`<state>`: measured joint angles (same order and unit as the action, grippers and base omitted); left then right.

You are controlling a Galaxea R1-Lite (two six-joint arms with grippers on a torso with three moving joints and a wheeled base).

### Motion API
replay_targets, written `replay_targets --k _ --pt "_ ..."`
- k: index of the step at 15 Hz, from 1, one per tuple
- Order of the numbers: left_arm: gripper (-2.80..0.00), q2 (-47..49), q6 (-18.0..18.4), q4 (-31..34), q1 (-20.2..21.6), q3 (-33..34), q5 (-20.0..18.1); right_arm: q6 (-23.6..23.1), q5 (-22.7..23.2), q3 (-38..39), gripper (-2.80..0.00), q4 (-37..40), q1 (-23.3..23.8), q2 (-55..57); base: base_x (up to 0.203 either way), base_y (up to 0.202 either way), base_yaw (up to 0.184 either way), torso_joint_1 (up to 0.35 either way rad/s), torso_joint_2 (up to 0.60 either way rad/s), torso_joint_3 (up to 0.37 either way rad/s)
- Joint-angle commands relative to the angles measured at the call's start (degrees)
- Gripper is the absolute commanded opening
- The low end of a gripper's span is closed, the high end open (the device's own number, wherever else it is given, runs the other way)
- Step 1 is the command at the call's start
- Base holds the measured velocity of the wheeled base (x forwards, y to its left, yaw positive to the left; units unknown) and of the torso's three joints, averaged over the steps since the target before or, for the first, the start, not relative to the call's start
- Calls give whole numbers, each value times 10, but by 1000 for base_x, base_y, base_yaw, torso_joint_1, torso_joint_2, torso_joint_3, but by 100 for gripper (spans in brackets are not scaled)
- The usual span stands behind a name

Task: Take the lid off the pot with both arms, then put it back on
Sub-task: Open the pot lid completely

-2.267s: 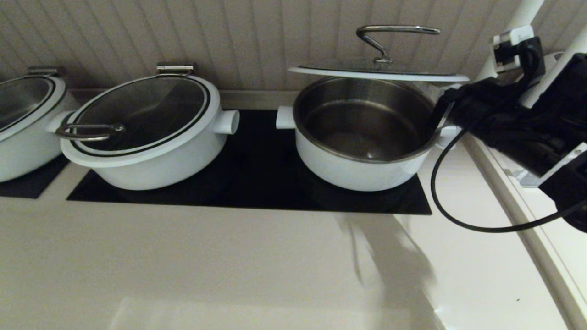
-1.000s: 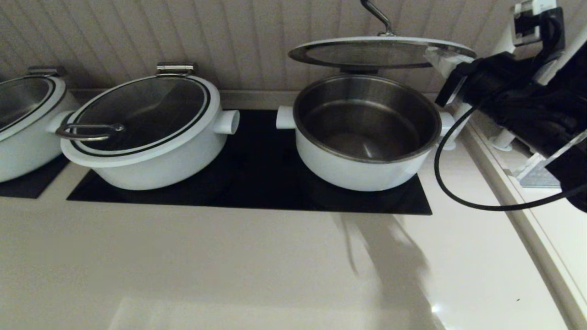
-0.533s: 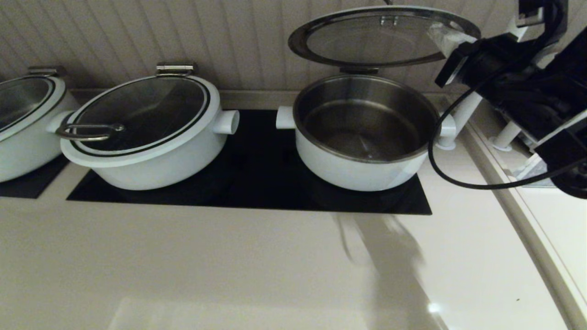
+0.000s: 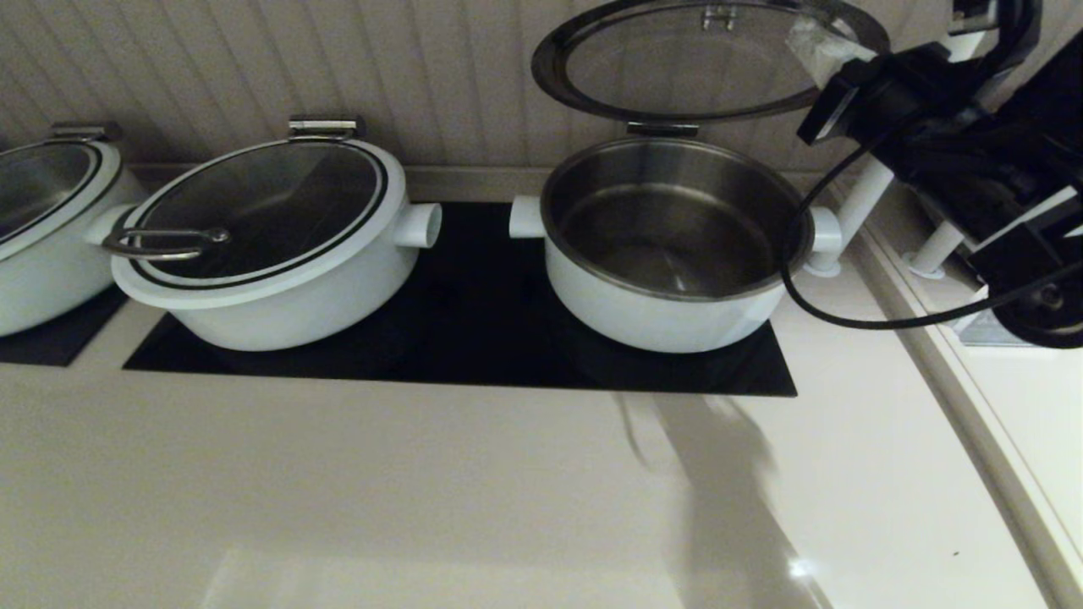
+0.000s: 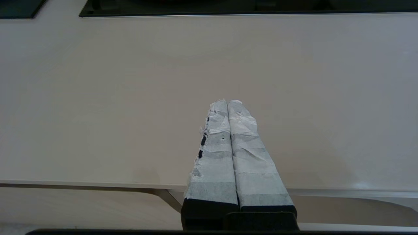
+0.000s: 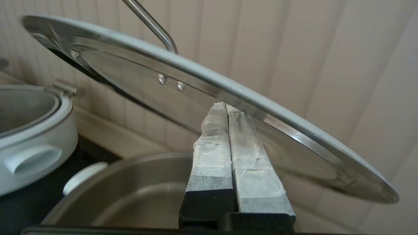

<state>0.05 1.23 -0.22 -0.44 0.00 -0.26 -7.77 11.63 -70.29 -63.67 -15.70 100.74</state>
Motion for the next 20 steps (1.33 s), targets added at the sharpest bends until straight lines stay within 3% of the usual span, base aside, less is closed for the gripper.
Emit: replay_targets --k 1,13,20 --pt "-280 0 0 0 0 0 0 -1 3 -13 -280 -7 2 6 0 0 0 0 0 0" --pt "-280 0 0 0 0 0 0 -1 35 -46 -280 -7 31 10 0 0 0 0 0 0" --pt "-280 0 1 0 1 0 0 -2 45 -11 -280 -7 36 6 0 0 0 0 0 0"
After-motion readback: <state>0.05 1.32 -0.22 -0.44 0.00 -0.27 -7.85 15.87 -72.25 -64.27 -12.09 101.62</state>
